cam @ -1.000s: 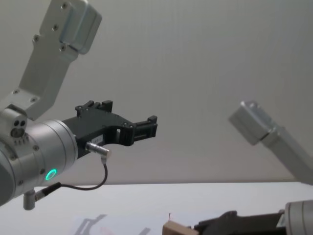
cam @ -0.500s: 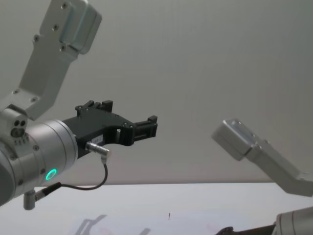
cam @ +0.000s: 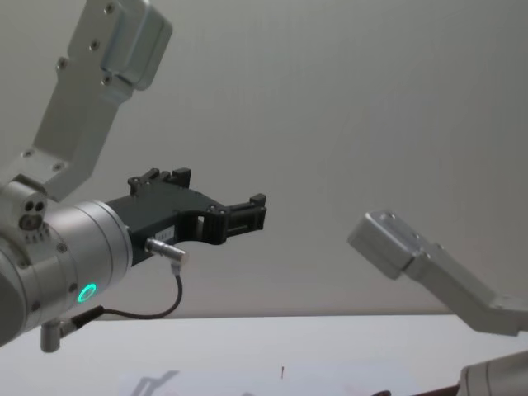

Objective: Use the one hand to pick up the stamp and affix it onto the A4 paper.

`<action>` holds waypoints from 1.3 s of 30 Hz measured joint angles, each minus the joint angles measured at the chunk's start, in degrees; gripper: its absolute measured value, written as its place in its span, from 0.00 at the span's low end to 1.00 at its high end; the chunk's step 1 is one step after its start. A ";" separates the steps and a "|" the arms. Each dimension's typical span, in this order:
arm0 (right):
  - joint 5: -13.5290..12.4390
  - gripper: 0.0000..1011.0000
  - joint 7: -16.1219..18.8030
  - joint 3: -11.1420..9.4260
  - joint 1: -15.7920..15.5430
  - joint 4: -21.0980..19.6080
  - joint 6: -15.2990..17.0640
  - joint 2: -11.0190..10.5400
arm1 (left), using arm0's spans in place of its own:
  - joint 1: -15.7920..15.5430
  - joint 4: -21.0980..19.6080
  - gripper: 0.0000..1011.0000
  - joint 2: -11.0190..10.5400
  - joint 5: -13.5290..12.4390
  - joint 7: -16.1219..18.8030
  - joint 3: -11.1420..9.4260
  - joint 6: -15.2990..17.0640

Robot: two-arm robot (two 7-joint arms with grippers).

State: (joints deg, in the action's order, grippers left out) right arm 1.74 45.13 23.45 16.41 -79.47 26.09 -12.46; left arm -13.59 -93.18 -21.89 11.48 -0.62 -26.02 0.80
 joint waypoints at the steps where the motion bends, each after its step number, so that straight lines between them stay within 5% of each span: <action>1: 0.08 0.21 0.00 0.07 0.01 0.06 0.00 0.00 | 0.00 0.00 0.99 0.00 0.00 0.00 0.00 0.00; 11: -0.05 0.22 -1.68 0.37 -0.26 -0.54 -1.15 -0.28 | 0.00 0.00 0.99 0.00 0.00 0.00 0.00 0.00; 22: -2.13 0.21 -7.33 -0.81 -1.70 -5.17 -3.90 -1.83 | 0.00 0.00 0.99 0.00 0.00 0.00 0.00 0.00; 39: -8.82 0.21 -21.58 -4.89 -8.91 -16.89 -5.50 -7.93 | 0.00 0.00 0.99 0.00 0.00 0.00 0.00 0.00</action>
State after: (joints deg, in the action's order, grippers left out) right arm -7.08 23.54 18.56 7.49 -96.36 20.59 -20.38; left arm -13.59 -93.17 -21.89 11.48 -0.62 -26.02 0.80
